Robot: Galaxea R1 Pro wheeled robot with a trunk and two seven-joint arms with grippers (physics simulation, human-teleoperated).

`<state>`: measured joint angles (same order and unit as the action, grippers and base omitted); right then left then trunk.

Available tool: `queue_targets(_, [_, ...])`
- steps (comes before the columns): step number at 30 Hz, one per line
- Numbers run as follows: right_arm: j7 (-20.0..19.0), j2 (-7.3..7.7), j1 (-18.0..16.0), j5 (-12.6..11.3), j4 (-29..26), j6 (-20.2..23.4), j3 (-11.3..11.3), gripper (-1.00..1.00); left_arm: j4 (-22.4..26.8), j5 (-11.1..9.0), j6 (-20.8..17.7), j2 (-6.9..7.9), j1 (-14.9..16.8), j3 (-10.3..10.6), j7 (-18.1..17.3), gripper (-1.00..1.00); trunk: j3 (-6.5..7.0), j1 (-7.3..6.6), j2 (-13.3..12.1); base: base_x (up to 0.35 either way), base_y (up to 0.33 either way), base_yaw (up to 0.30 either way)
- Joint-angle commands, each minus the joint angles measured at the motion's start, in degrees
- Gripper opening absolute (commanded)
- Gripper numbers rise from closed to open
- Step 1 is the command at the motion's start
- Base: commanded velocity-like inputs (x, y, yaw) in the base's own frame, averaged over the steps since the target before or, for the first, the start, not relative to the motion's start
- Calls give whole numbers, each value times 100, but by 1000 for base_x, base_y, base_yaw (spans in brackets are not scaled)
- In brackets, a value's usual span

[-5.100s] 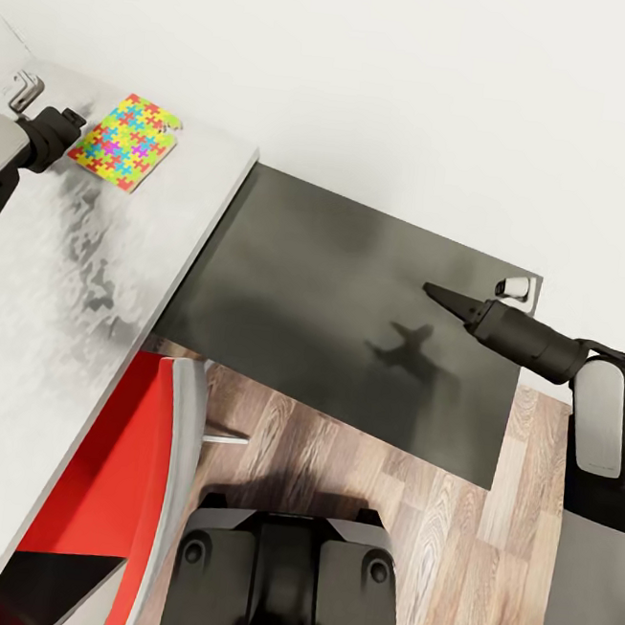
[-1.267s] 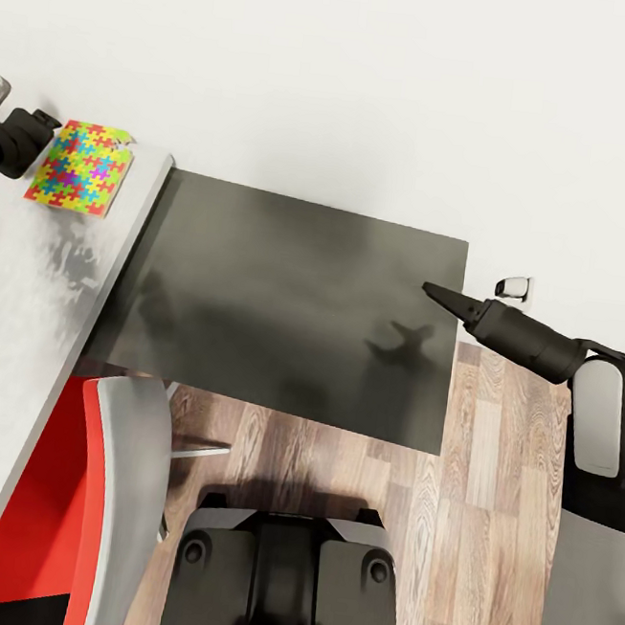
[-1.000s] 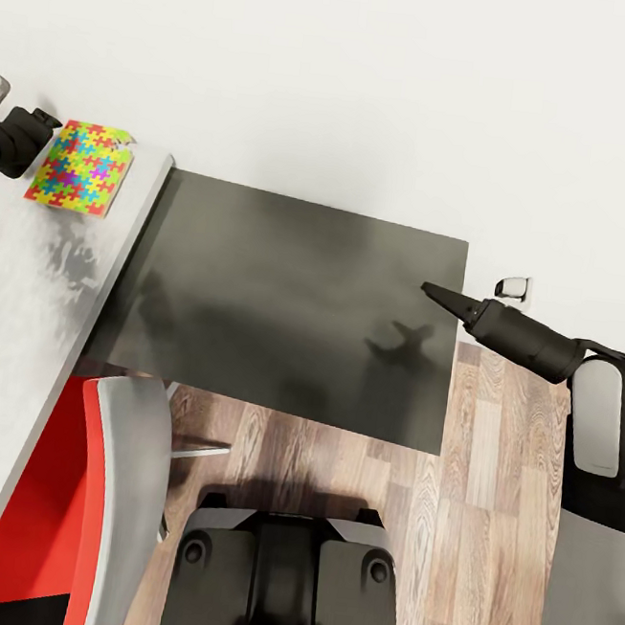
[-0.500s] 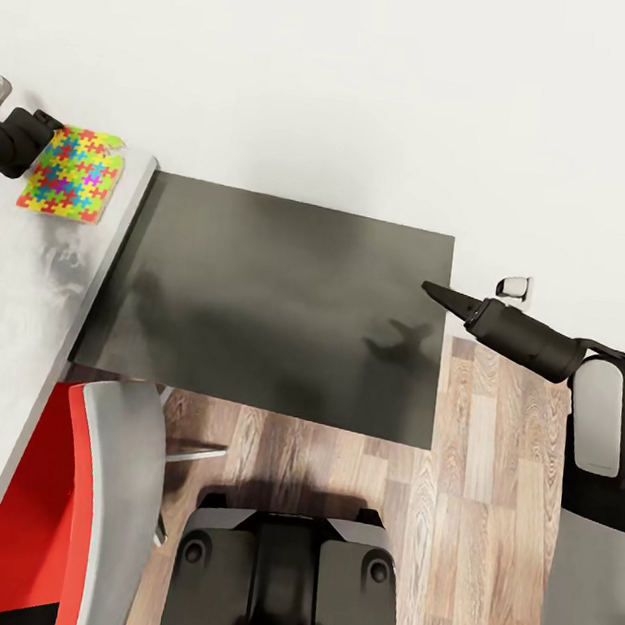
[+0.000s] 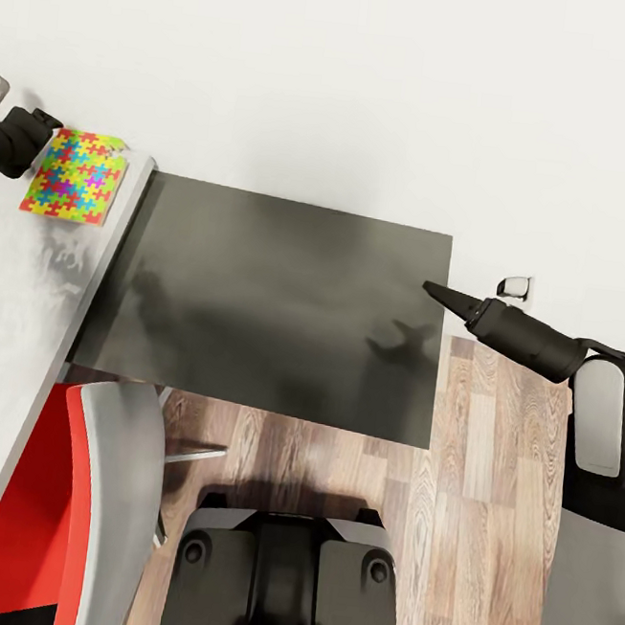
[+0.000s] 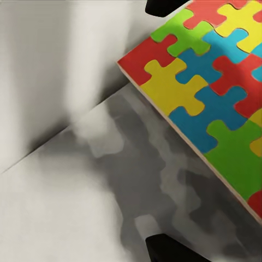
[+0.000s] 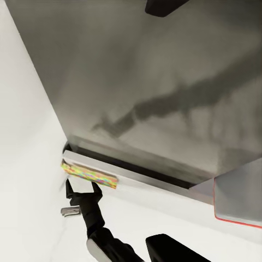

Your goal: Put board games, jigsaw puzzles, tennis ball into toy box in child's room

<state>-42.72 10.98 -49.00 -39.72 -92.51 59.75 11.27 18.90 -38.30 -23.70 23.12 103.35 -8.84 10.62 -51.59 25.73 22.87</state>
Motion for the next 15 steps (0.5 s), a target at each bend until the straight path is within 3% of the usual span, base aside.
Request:
queue_targets(1, [-35,0,-4,26,0,25,6,100,-308,-46,-29,-1,-3,-13,53,100,-6,6,6,0,0,-6])
queue_targets(15, [-35,-5,-8,26,1,25,7,100,-308,-47,-30,12,-7,-13,46,100,-6,6,6,0,0,-23])
